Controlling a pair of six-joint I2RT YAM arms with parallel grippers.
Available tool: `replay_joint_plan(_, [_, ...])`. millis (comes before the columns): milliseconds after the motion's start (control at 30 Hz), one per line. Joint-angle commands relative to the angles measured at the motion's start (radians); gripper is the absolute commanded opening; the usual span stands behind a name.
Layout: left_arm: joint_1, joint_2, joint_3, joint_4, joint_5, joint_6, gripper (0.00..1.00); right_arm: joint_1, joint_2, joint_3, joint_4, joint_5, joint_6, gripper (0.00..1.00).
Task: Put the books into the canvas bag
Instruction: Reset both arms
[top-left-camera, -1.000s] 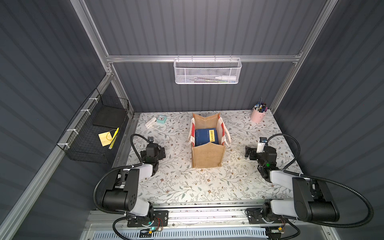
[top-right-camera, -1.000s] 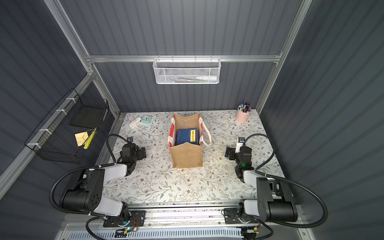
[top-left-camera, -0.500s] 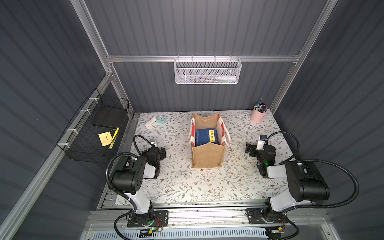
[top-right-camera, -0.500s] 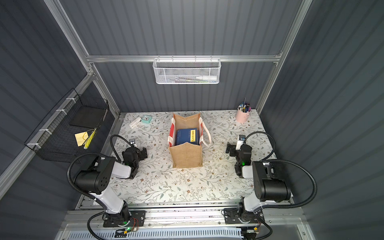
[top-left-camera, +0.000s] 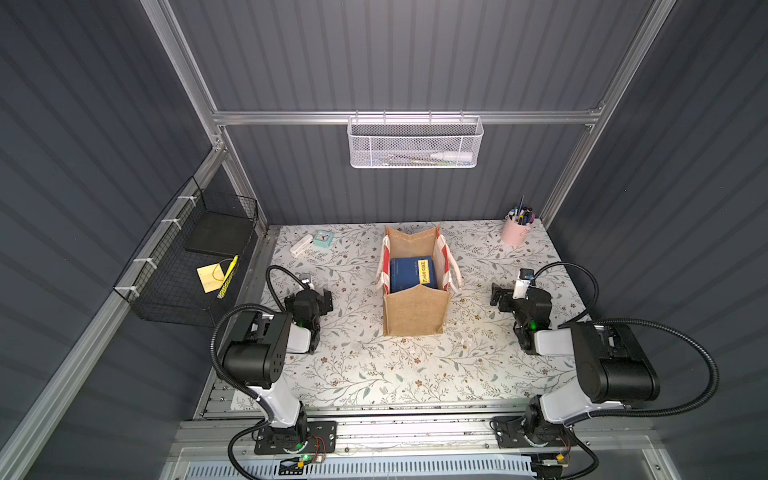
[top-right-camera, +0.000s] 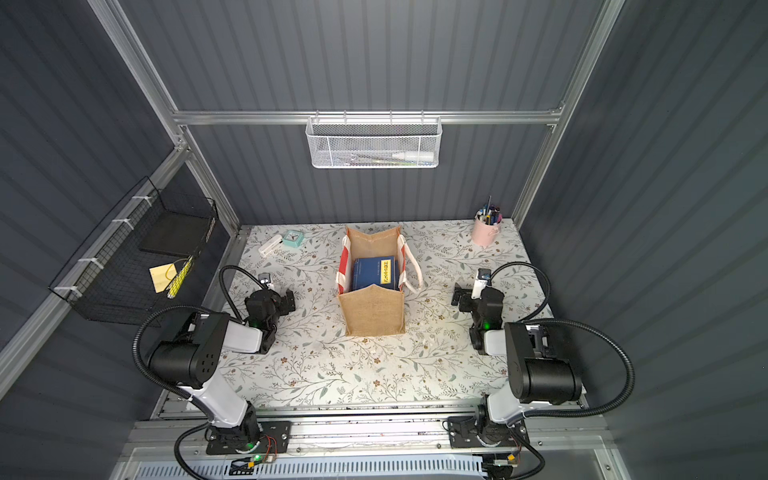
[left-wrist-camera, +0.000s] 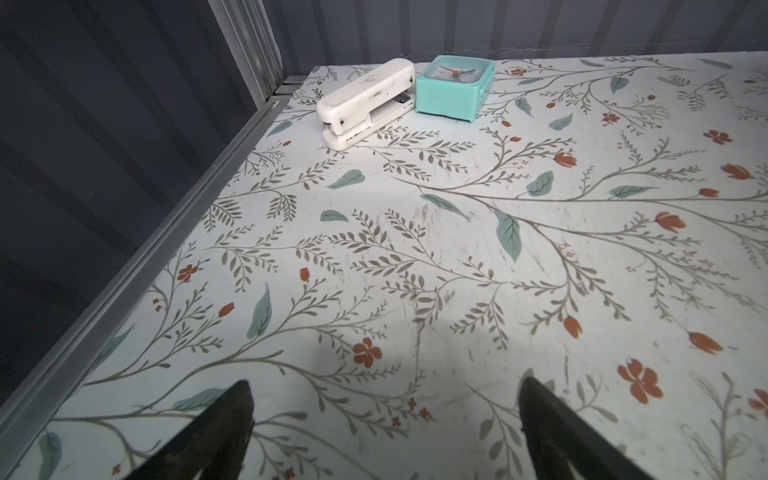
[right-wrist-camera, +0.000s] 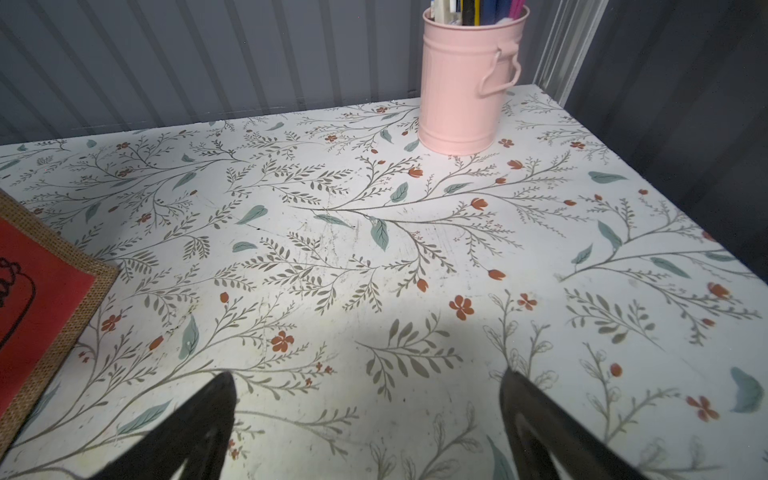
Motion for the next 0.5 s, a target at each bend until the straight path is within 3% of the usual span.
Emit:
replay_joint_plan(0, [0.007, -0.003, 0.01, 0.005, 0.009, 0.017, 0.99, 0.001, -0.011, 0.003, 0.008, -0.006, -0.009, 0.99])
replay_joint_plan(467, [0.007, -0.004, 0.01, 0.006, 0.007, 0.017, 0.99, 0.021, -0.006, 0.027, -0.035, 0.01, -0.029, 0.99])
